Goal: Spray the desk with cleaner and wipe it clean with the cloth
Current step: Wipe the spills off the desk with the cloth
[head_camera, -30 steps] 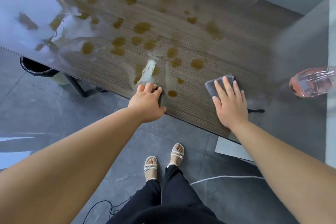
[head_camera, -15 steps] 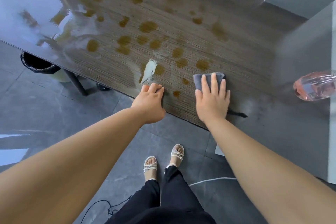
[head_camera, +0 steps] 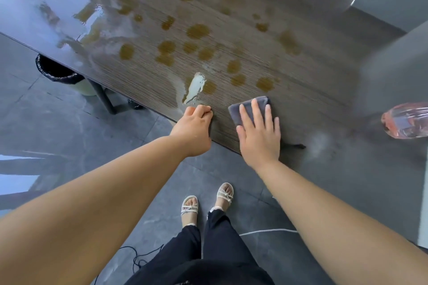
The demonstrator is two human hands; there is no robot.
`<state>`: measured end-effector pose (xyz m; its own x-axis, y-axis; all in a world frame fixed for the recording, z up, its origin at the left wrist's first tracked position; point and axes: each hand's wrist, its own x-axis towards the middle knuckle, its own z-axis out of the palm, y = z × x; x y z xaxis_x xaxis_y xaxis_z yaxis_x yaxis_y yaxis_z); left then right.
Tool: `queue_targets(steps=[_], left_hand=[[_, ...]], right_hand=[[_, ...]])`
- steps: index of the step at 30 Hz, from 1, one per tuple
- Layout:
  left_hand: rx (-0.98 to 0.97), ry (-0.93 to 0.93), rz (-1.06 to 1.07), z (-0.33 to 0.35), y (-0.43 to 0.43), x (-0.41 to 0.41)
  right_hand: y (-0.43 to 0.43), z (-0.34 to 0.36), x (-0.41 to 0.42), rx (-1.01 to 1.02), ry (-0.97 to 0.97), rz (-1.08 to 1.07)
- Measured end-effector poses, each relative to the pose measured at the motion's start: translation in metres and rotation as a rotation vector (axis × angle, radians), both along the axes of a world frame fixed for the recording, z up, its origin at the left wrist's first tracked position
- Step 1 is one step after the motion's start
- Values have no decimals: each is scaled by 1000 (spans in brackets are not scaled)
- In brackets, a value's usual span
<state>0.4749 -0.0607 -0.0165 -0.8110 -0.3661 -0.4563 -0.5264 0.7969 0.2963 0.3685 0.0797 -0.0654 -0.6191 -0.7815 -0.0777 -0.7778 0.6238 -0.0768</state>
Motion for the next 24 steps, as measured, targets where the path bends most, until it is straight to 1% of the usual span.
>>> queue_targets(steps=[2,3,4,5,6,9,10,11,12,13,15,16,17,19,22,23,24], left_hand=[[-2,-3,1,1,-1,-2],[0,-9,5,2,-1,-3],[2,-17,11,3,-1,-4],[9,-19,20,4,-1,-6],[19,-18,36,5,-1,-8],[57,16,140,11,4,-15],[60,29,161,13,7,-17],[42,41,165,15,10,-22],[18,51,152,16,12,-24],[-2,67,137,17,15,-26],[-3,86,106,18,19,-34],[11,87,82,18,20,-39],[21,78,55,18,21,-43],[21,36,1,15,21,-49],[-46,-96,-117,8,22,-49],[-72,-129,-146,8,23,-49],[-87,-153,-161,8,23,-51]], right_hand=[[24,-7,-2,13,4,373],[36,-6,-16,22,-12,499],[45,-5,-35,47,-9,550],[51,-5,-53,60,24,511],[52,-3,-69,70,41,397],[24,2,-81,53,-26,-194],[11,4,-71,44,-47,-330],[0,6,-61,37,-56,-364],[-3,5,-46,14,-51,-292],[1,5,-36,5,-45,-135],[29,-1,-36,69,12,202],[43,1,-49,119,25,268],[54,1,-64,140,36,252],[60,1,-95,123,64,67],[26,2,-113,75,3,-232],[10,2,-109,57,-5,-298],[-3,4,-103,53,-13,-316]])
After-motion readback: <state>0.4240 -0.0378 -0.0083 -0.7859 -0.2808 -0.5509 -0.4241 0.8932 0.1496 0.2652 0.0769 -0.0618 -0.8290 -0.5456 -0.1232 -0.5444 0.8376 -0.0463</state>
